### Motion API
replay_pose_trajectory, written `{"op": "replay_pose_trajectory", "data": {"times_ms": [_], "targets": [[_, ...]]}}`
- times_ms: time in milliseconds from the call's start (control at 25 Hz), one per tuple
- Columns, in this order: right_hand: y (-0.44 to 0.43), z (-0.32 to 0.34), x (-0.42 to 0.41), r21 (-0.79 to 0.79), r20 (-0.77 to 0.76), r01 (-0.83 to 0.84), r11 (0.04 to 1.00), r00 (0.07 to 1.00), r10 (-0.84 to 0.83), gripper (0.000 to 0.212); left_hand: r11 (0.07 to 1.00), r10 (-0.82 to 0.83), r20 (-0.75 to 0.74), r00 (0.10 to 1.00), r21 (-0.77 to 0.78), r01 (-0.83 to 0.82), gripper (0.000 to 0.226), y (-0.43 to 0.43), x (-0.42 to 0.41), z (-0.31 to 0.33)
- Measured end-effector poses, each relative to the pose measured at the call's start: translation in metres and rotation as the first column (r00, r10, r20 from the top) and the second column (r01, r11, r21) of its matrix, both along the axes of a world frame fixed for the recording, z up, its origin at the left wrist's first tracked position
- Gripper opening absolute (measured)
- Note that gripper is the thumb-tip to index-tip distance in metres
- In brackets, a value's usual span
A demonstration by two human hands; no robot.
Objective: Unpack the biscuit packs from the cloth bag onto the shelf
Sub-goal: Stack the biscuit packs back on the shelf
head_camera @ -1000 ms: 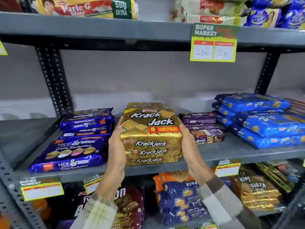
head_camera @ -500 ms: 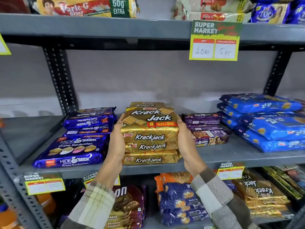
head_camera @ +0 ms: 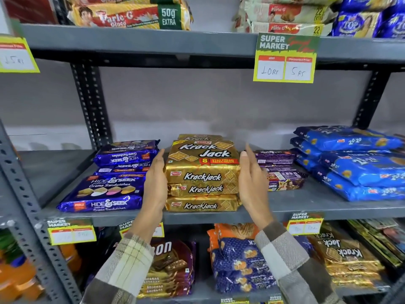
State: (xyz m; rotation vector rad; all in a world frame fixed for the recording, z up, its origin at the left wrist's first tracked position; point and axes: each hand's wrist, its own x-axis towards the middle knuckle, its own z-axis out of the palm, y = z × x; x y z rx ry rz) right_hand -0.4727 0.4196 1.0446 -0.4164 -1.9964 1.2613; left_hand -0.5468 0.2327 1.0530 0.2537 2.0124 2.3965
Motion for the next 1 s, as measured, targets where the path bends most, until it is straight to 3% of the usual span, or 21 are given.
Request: {"op": "replay_pose_trajectory", "data": {"times_ms": [80, 200, 360, 560, 1000], "targets": [[-0.014, 0.01, 0.01, 0.226, -0.096, 0.072, 0.972, 0.994, -0.052, 0.06, 0.996, 0.068, -0.101, 0.993, -0.057, -0.075, 0.036, -0.005, 0.008, 0.002], [-0.026, 0.018, 0.006, 0.408, -0.144, 0.088, 0.909, 0.989, -0.031, 0.05, 0.986, 0.052, -0.212, 0.976, -0.147, -0.084, 0.034, -0.01, 0.025, 0.01], [-0.022, 0.011, -0.01, 0.391, -0.056, 0.038, 0.919, 0.998, -0.017, 0.045, 0.964, -0.072, -0.252, 0.965, -0.267, 0.002, 0.048, -0.011, 0.033, 0.01], [-0.001, 0.008, -0.014, 0.349, -0.121, -0.055, 0.935, 0.987, 0.103, 0.044, 0.907, -0.115, -0.374, 0.92, -0.417, -0.056, 0.074, -0.012, 0.036, 0.002], [0.024, -0.006, -0.017, 0.344, -0.177, -0.163, 0.925, 0.956, 0.235, 0.048, 0.88, -0.101, -0.399, 0.911, -0.463, -0.106, 0.076, -0.013, 0.019, -0.011]]}}
